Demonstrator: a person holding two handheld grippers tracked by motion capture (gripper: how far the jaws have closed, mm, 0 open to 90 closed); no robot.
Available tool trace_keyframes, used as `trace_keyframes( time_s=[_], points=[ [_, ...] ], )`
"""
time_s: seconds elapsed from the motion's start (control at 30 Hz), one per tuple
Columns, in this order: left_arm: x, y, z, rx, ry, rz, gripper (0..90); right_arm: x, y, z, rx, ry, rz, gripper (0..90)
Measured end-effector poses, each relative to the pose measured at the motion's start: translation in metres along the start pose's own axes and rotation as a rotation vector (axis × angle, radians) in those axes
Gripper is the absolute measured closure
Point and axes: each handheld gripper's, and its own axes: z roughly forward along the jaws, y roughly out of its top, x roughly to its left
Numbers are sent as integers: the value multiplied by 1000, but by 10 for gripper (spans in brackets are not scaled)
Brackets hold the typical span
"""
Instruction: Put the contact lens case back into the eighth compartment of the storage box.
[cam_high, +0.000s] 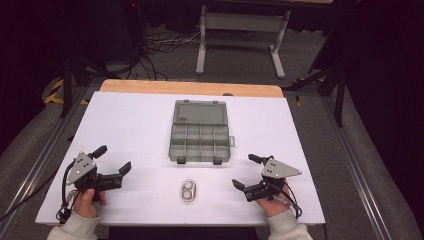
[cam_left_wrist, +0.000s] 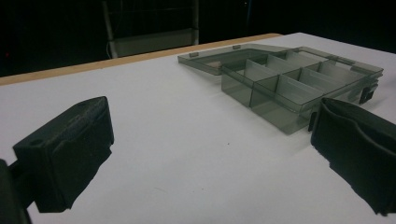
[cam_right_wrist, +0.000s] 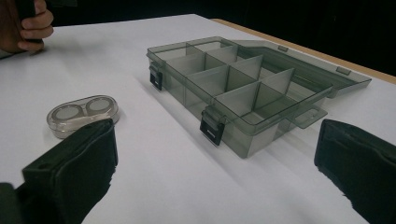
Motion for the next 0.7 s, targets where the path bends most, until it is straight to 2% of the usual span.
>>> trace_keyframes(
  time_s=[0.7],
  points=[
    [0,0,0,0,2,4,2,1,0,1,-1,15,-5,2]
  ],
)
